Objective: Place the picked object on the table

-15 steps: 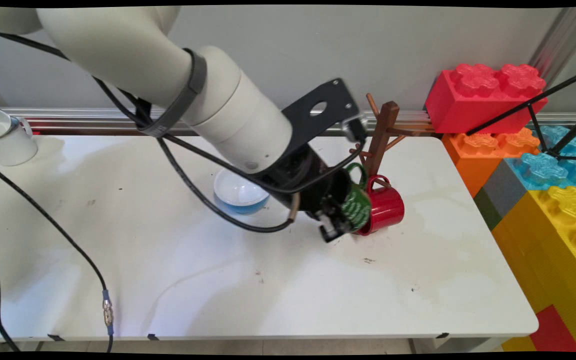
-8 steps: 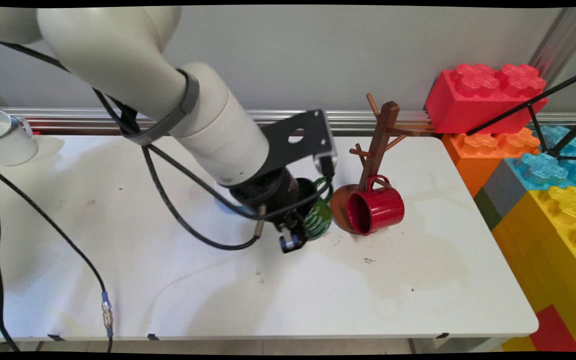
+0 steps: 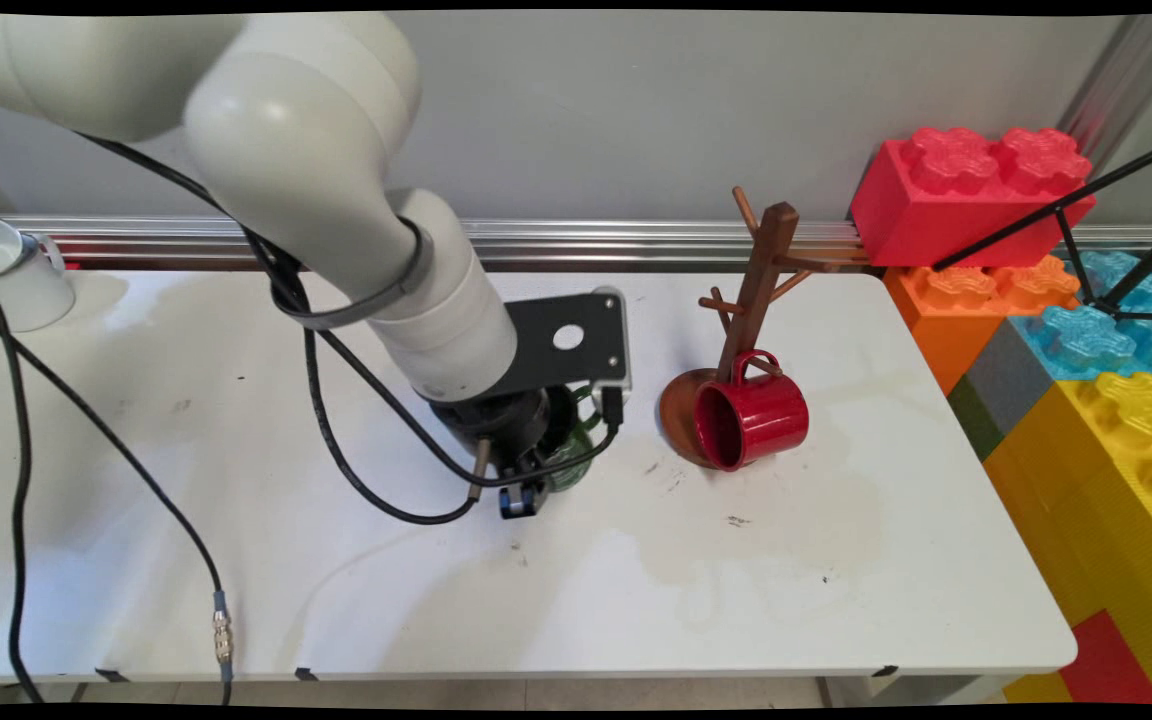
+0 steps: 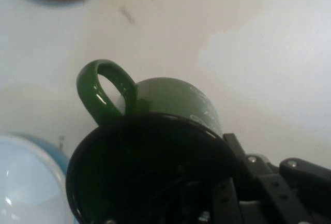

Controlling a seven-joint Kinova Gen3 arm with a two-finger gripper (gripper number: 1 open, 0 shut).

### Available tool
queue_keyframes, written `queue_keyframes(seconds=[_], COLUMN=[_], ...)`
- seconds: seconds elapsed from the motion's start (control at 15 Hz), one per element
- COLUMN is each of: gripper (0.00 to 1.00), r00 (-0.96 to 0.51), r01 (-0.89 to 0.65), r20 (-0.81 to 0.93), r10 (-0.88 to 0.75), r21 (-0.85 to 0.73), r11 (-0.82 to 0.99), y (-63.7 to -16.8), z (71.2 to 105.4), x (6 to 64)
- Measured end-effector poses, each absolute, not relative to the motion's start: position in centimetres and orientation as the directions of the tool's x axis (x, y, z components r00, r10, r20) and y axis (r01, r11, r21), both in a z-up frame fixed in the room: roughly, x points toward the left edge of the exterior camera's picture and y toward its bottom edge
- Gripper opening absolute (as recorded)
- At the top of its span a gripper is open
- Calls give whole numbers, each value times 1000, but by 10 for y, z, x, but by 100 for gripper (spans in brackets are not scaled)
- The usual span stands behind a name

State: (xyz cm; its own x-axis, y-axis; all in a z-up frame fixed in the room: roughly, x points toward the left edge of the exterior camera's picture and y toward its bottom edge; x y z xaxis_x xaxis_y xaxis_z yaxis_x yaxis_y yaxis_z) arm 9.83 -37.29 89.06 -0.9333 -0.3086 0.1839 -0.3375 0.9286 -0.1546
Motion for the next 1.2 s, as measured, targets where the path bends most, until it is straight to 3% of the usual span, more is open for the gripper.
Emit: queue_keyframes(seconds=[1.2], gripper=[0], r00=[-957], r01=[-282], r20=[-43], r10=[-288], r21=[-109], r11=[953], y=[-397], z=[826], x=[119])
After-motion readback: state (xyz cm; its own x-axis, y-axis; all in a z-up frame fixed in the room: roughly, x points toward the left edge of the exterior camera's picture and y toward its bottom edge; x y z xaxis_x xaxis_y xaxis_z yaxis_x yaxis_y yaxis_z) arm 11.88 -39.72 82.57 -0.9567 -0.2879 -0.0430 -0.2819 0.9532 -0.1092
